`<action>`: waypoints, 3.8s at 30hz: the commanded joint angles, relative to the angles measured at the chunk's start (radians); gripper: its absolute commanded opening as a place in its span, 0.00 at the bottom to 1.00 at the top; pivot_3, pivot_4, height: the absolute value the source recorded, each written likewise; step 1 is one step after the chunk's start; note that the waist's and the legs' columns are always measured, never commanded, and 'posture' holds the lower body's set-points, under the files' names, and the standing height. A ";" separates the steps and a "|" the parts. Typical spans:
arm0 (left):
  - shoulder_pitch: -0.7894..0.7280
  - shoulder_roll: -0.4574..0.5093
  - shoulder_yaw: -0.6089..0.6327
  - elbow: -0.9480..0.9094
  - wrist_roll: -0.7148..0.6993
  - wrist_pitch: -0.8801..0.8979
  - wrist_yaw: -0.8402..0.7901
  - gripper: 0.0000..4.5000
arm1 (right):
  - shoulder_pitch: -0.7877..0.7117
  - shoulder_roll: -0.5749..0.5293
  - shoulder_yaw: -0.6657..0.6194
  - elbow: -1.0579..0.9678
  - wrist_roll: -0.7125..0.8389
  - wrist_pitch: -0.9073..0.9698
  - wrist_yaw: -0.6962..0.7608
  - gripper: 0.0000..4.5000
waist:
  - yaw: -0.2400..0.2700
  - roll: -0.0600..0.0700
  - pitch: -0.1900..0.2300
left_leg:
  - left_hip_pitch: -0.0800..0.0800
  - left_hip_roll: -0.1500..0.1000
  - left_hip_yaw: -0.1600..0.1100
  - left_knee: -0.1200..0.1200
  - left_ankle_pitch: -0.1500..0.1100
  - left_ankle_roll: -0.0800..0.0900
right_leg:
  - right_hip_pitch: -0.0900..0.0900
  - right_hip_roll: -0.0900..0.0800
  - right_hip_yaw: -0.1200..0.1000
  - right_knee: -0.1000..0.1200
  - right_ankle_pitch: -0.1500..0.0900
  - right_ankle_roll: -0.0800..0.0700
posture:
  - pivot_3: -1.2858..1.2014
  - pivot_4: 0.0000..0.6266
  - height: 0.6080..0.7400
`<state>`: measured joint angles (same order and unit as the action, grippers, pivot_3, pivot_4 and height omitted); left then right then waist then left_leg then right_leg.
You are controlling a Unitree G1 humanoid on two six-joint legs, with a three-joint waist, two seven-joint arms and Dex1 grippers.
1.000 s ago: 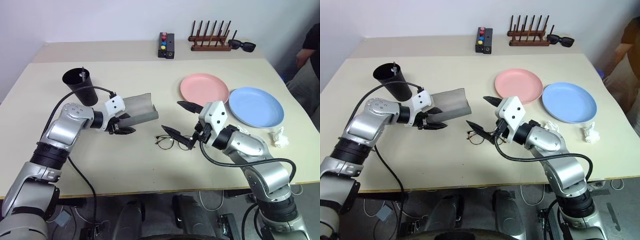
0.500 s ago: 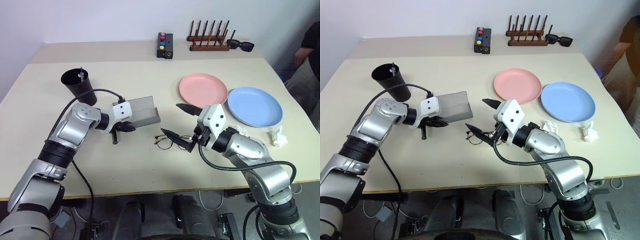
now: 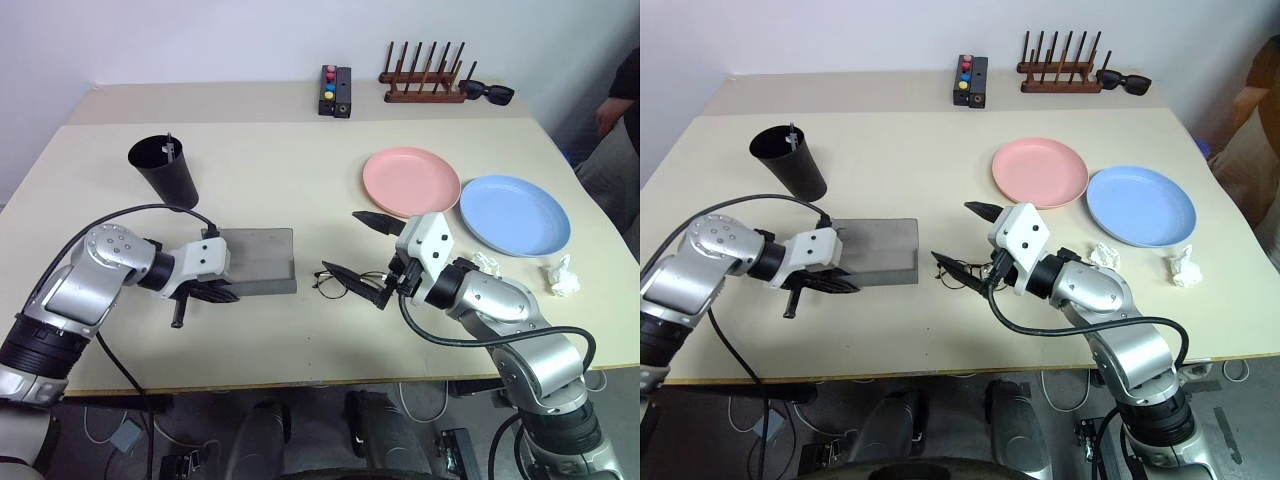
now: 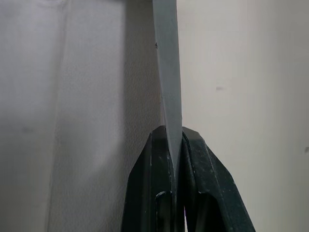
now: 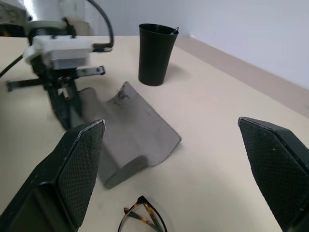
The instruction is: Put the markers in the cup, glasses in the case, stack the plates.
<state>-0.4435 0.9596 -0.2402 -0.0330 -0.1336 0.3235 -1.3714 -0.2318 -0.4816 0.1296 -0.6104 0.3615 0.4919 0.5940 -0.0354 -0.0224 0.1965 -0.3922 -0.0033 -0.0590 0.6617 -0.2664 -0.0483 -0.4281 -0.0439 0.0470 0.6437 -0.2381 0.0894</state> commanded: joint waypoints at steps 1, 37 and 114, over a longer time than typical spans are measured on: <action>0.027 0.010 0.029 -0.081 -0.010 0.010 0.019 0.01 | -0.012 -0.003 -0.020 -0.021 0.013 -0.019 0.010 1.00 | 0.000 0.000 0.000 | 0.000 0.000 0.000 0.000 0.000 0.000 | 0.000 0.000 0.000 0.000 0.000 0.000 | 0.52 0.24 0.96; 0.053 0.006 0.284 -0.012 -0.184 0.115 0.095 0.34 | -0.080 -0.229 0.113 0.129 -0.254 -0.095 0.152 0.88 | -0.014 0.000 0.000 | 0.001 0.000 0.001 -0.001 0.000 0.001 | 0.000 0.002 0.000 0.001 0.000 0.001 | 0.52 0.24 0.96; 0.246 -0.054 0.286 -0.133 -0.284 0.071 0.137 0.34 | -0.214 -0.126 0.267 0.192 -0.560 0.153 0.195 0.09 | -0.007 0.000 0.000 | 0.001 -0.001 0.001 0.000 0.000 0.001 | 0.000 0.000 0.000 0.002 0.000 0.000 | 0.52 0.24 0.96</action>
<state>-0.1995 0.9037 0.0350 -0.1586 -0.4222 0.4193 -1.2272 -0.4301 -0.6098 0.3983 -0.4059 -0.1914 0.6475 0.7939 -0.0427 -0.0222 0.1966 -0.3911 -0.0039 -0.0581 0.6621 -0.2668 -0.0475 -0.4286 -0.0436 0.0466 0.6457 -0.2377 0.0897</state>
